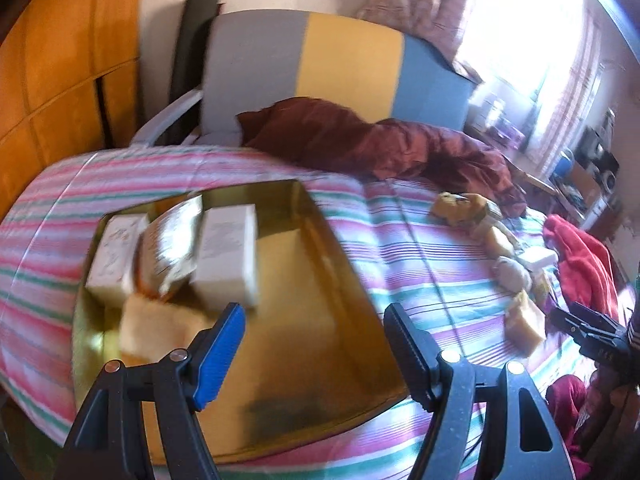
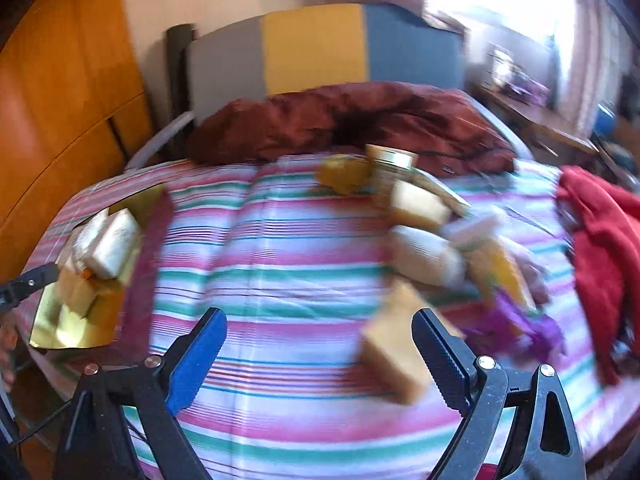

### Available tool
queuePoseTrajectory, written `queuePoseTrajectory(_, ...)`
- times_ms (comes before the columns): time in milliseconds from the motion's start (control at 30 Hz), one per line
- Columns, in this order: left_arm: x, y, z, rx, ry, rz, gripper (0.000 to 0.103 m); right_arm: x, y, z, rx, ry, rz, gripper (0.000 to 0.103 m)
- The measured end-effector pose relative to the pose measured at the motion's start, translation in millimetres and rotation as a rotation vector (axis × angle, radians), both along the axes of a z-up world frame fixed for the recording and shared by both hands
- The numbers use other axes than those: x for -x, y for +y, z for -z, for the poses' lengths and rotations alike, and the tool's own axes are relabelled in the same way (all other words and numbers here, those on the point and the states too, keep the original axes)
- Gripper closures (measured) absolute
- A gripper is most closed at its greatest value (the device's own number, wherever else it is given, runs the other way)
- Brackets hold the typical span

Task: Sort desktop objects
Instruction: 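Move both grippers back to the remaining items on the bed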

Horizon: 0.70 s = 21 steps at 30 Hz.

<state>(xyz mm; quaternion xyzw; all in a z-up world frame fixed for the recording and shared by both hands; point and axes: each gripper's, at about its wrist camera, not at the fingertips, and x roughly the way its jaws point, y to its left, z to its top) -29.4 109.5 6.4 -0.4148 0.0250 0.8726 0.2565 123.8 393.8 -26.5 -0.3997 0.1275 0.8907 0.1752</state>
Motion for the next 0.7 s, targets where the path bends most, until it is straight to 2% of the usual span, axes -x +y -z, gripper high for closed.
queuePoseTrajectory(200, -2, 57, -5, -0.007, 0.003, 0.151, 0.031, -51, 66, 10, 0.067, -0.039, 0.196, 0.01)
queuePoseTrajectory(300, -9, 89, -3, 0.001, -0.005, 0.24, 0.03, -65, 88, 20, 0.151, -0.051, 0.251, 0.024)
queuePoseTrajectory(333, -12, 101, -2, 0.005, -0.005, 0.274, 0.029, -66, 92, 24, 0.176, -0.052, 0.258, 0.028)
queuePoseTrajectory(400, -23, 127, 1, 0.021, -0.002, 0.358, 0.029, -66, 103, 35, 0.24, -0.062, 0.295, 0.028)
queuePoseTrajectory(567, -46, 176, 10, 0.037, -0.003, 0.522, 0.027, -57, 117, 52, 0.318, -0.049, 0.36, 0.028)
queuePoseTrajectory(633, -57, 196, 15, 0.043, 0.001, 0.59, 0.02, -51, 121, 54, 0.335, -0.038, 0.372, 0.028)
queuePoseTrajectory(700, -65, 211, 21, 0.053, -0.001, 0.645, 0.02, -44, 125, 56, 0.323, -0.044, 0.387, 0.028)
